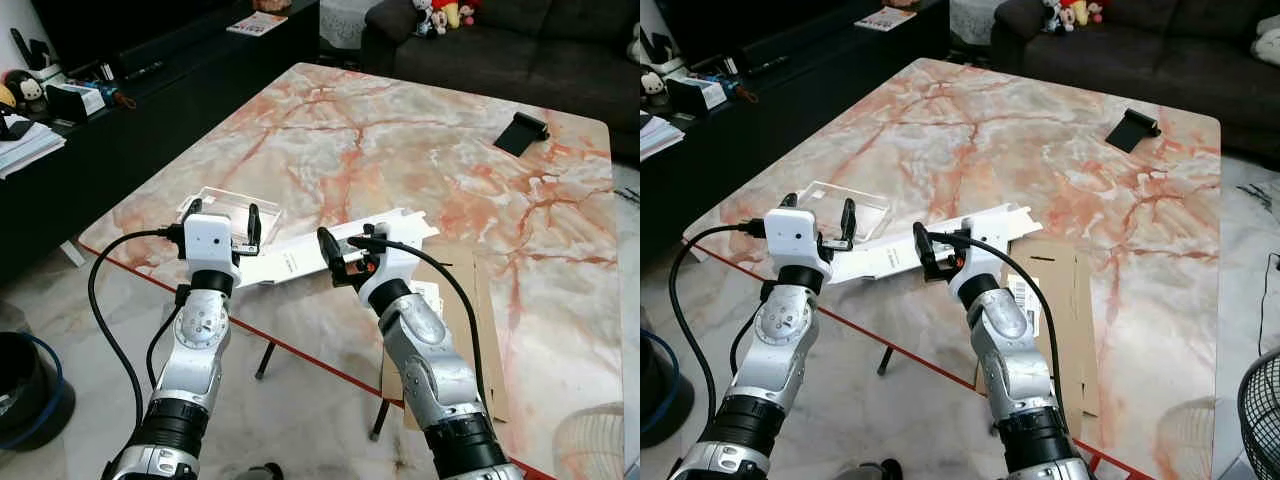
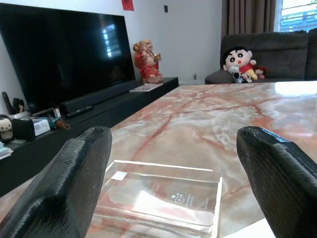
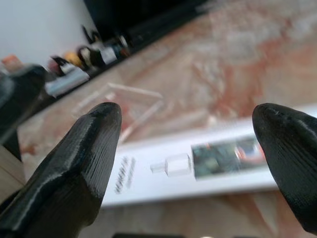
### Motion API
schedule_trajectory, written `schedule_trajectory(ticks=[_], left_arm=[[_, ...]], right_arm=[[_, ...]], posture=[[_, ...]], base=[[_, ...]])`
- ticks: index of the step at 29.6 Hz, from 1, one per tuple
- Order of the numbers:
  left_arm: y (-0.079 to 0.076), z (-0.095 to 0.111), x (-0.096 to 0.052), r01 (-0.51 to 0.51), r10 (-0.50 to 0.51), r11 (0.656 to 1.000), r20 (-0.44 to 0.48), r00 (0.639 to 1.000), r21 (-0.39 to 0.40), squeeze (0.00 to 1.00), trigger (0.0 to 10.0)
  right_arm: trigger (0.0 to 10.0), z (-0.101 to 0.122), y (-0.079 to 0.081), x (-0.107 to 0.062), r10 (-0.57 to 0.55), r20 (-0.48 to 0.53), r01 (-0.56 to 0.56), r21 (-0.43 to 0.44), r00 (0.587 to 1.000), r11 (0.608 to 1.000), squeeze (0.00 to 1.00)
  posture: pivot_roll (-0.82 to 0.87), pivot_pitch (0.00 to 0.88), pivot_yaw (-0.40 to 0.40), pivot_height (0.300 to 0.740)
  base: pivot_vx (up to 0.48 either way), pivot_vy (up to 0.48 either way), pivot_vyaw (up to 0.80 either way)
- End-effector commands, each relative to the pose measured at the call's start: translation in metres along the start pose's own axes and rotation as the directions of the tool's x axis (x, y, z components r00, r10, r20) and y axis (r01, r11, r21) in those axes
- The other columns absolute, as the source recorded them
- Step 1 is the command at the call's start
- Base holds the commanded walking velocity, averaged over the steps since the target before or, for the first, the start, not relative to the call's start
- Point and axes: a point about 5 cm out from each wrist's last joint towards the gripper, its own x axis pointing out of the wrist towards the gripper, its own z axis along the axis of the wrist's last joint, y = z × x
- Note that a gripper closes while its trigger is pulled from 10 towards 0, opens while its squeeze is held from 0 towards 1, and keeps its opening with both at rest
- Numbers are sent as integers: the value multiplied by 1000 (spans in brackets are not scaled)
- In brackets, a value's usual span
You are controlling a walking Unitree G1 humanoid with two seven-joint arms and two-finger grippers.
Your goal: Picking trash to rubbish bin
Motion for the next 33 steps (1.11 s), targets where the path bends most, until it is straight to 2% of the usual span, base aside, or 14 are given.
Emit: schedule_trajectory(ticks=[1, 3, 10, 15, 21, 23, 31, 33], left_arm=[[0, 0, 2, 7, -7, 1000, -6, 1000, 9, 0, 10000], [0, 0, 3, 5, -5, 1000, -4, 1000, 10, 0, 10000], [2, 1, 3, 5, -5, 1000, -2, 1000, 12, 0, 10000], [4, 1, 4, 2, -2, 1000, 0, 1000, 17, 0, 10000], [3, 0, 3, 8, -8, 1000, -2, 1000, 13, 0, 10000], [2, -1, 2, 13, -13, 1000, -3, 1000, 10, 0, 10000], [0, 0, 2, 26, -26, 1000, -1, 1000, 5, 0, 10000], [-2, 0, 2, 36, -36, 999, 4, 999, 0, 0, 10000]], right_arm=[[10000, -5, -4, -4, -64, -67, 66, 21, 996, 998, 0], [10000, -12, -12, -5, -130, -119, 136, 37, 984, 990, 0], [10000, -13, -16, -9, -177, -171, 196, 102, 969, 975, 0], [10000, -18, -24, -13, -261, -257, 318, 213, 931, 924, 0], [10000, -20, -21, -13, -238, -283, 319, 287, 929, 903, 0], [10000, -23, -18, -12, -212, -305, 321, 369, 928, 872, 0], [10000, -18, -15, -10, -196, -292, 313, 436, 936, 844, 0], [10000, -11, -9, -7, -155, -277, 275, 476, 948, 835, 0]], posture=[[100, 148, 6, 740], [103, 147, 7, 740], [103, 147, 7, 740], [105, 135, 13, 740], [104, 125, 14, 740], [105, 120, 12, 740], [105, 106, 14, 740], [104, 97, 14, 740]], base=[[0, 0, 0], [0, 0, 0], [0, 0, 0], [0, 0, 0], [0, 0, 0], [0, 0, 0], [0, 0, 0], [0, 0, 0]])
